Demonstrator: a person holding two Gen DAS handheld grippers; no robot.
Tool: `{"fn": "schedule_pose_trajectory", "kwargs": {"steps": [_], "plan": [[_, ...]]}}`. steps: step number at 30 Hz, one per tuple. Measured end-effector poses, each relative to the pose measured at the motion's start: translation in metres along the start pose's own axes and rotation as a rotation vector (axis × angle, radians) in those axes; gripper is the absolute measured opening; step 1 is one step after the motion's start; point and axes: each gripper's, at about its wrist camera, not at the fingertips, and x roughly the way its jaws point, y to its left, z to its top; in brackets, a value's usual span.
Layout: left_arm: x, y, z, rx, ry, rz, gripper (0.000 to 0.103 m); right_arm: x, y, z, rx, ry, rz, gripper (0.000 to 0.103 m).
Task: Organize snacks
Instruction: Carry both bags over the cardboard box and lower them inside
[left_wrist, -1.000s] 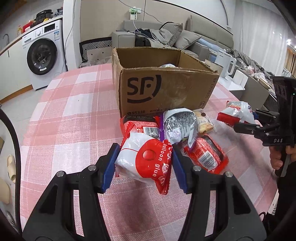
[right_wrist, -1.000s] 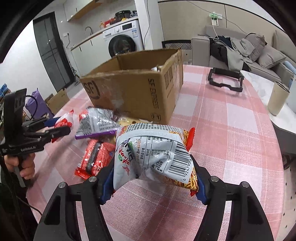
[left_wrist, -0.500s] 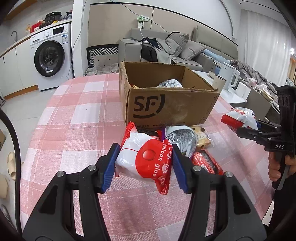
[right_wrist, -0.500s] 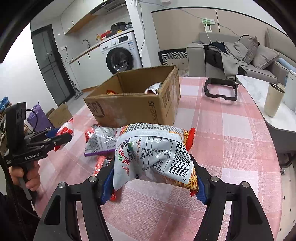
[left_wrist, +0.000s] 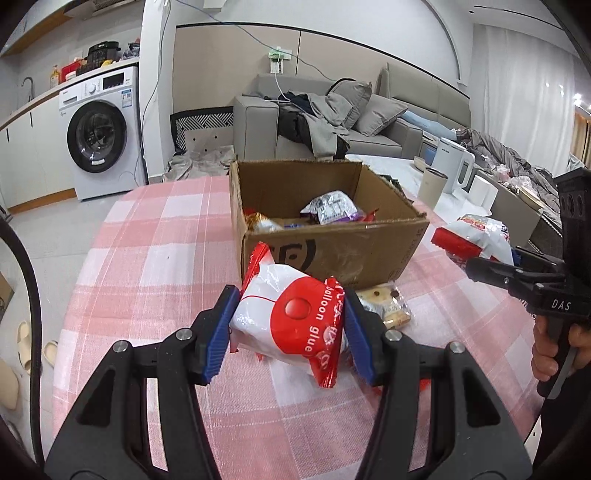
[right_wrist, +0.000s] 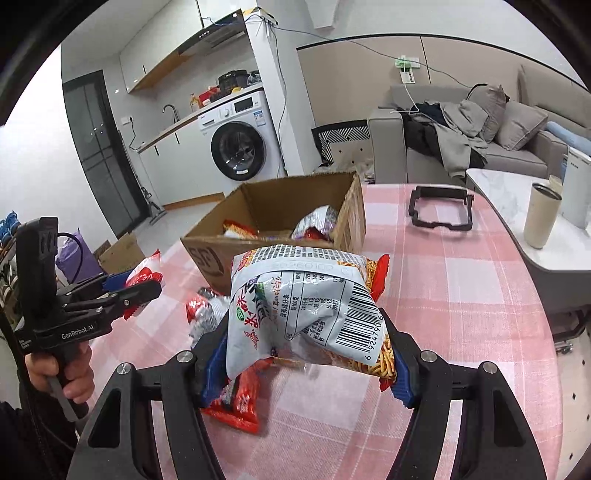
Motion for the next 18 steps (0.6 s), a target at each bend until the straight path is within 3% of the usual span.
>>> {"fn": "schedule_pose_trajectory", "kwargs": {"steps": [18], "plan": [[0.018,-0.013,0.06,0.027,-0.051,0.013,0.053,0.02,0.02,0.05,0.006,-0.009,-0.054,0.071]]}}
